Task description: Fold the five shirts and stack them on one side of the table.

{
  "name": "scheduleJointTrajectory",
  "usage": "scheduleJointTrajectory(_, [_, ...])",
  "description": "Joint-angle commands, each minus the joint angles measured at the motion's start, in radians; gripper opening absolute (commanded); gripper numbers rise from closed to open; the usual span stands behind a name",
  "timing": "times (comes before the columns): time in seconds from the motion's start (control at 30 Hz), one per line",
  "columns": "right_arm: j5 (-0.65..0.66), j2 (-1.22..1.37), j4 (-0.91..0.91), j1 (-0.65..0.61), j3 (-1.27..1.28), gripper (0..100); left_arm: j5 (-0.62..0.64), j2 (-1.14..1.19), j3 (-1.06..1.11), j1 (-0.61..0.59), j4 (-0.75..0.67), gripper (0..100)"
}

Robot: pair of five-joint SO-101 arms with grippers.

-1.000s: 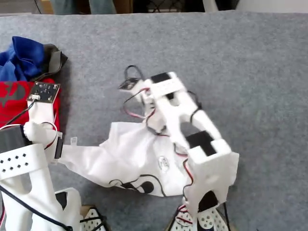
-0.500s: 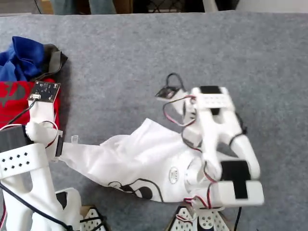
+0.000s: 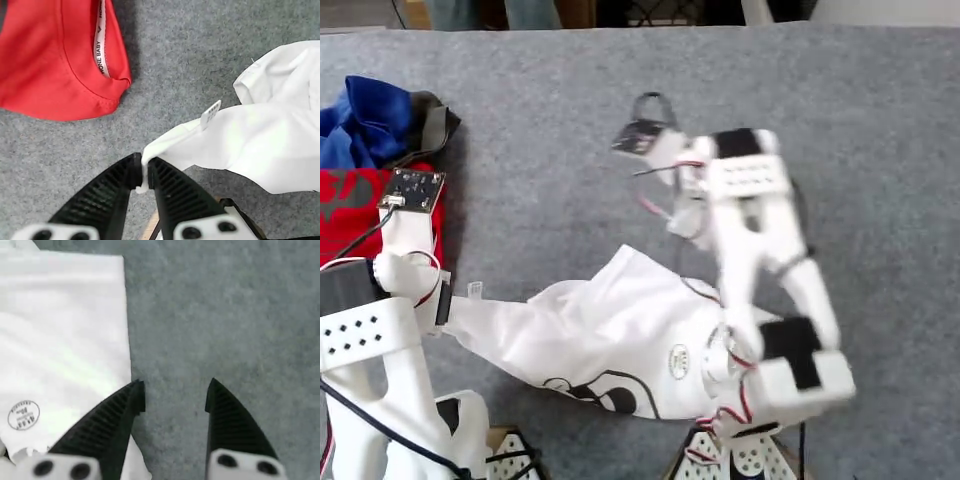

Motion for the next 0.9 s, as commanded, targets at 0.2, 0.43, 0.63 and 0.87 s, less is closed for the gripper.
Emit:
scheduleJointTrajectory(0.2, [-0.074,0.398,-0.017,-0.203,-0.329,21.1,-0.006,0.002,-0.004,-0.005,-0.009,3])
scheduleJointTrajectory(0.43, [-0.107,0.550,-0.015,-0.247,-0.452,21.1,-0.006,0.002,-0.004,-0.005,-0.009,3])
scheduleJointTrajectory(0.63, [-0.106,0.556,0.025,-0.241,-0.466,21.1,-0.008,0.002,-0.004,-0.005,-0.009,3])
scheduleJointTrajectory(0.87, [-0.106,0.556,0.198,-0.239,-0.611,21.1,-0.008,0.002,-0.004,-0.004,-0.012,3])
